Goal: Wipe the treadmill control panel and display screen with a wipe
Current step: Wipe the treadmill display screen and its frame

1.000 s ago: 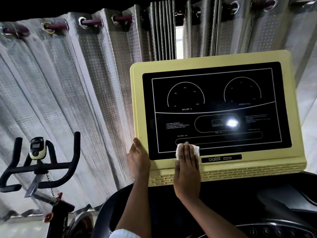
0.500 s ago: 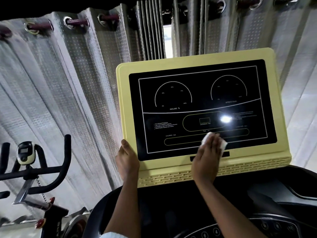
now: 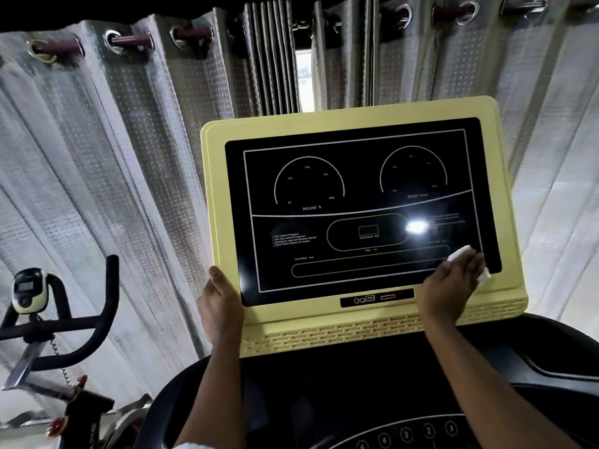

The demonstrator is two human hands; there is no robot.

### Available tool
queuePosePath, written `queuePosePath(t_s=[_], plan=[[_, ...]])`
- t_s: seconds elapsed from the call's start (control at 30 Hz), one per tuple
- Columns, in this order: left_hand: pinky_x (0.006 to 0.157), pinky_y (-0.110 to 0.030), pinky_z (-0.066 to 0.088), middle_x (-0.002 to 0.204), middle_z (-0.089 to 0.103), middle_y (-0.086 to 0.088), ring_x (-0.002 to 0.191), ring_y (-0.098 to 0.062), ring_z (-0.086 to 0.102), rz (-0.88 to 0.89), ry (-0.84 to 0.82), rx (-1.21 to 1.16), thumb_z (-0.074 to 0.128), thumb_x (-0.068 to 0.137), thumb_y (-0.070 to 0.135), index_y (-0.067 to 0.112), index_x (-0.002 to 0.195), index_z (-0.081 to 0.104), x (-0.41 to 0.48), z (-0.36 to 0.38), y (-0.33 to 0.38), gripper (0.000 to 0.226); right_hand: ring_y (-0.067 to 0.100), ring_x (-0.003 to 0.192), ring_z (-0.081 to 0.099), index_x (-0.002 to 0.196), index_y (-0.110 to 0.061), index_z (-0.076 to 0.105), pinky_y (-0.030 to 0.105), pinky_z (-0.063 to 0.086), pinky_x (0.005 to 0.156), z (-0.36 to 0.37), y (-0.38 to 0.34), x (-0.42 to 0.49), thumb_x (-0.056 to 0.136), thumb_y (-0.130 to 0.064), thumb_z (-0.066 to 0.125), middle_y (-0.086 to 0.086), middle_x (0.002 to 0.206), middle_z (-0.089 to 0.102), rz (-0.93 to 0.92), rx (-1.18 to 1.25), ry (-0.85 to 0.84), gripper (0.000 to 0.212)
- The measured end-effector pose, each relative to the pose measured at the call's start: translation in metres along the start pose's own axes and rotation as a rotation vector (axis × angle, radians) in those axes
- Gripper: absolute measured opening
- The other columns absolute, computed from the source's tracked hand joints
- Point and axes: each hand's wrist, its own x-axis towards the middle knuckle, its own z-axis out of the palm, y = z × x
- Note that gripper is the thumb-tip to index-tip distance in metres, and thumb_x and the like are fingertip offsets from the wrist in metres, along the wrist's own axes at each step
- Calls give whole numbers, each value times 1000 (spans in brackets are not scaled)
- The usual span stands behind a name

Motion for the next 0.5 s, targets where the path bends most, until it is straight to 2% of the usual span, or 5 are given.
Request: queuePosePath(t_s=[0.1, 0.17, 0.27, 0.4, 0.5], plan=[[60, -38, 35, 69, 52, -13, 64, -33, 48, -2, 0, 2, 10, 102, 59, 3, 75, 57, -1, -1, 2, 78, 37, 152, 10, 155, 1, 16, 43, 6, 123, -7, 1, 34, 101, -23, 24, 24, 163, 13, 133, 22, 27, 60], [59, -39, 35, 70, 52, -14, 65, -34, 48, -1, 9, -2, 10, 102, 60, 4, 75, 57, -1, 0, 1, 78, 37, 152, 11, 155, 1, 17, 40, 5, 124, -2, -8, 11, 101, -24, 24, 24, 163, 14, 96, 33, 6, 59], [57, -39, 37, 67, 54, -13, 64, -33, 50, 9, -3, -16, 9, 101, 61, 4, 71, 54, 0, 1, -3, 78, 28, 154, 6, 157, -6, 13, 21, -6, 123, 14, -27, -73, 106, -24, 25, 14, 166, 8, -153, 1, -138, 56], [63, -40, 37, 75, 59, -17, 72, -36, 54, 9, -21, -51, 12, 103, 57, -3, 81, 61, 2, -2, -5, 81, 19, 155, -4, 159, -15, 5, 36, -1, 126, 24, -63, -176, 106, -21, 34, 4, 167, -3, -475, -7, -406, 60], [78, -45, 46, 103, 65, -30, 94, -41, 59, -20, -74, -125, 16, 103, 57, -5, 102, 66, 3, -6, -6, 80, 15, 154, -9, 159, -21, 0, 35, -2, 126, 30, -80, -209, 106, -26, 32, -4, 167, -8, -698, -47, -593, 62]])
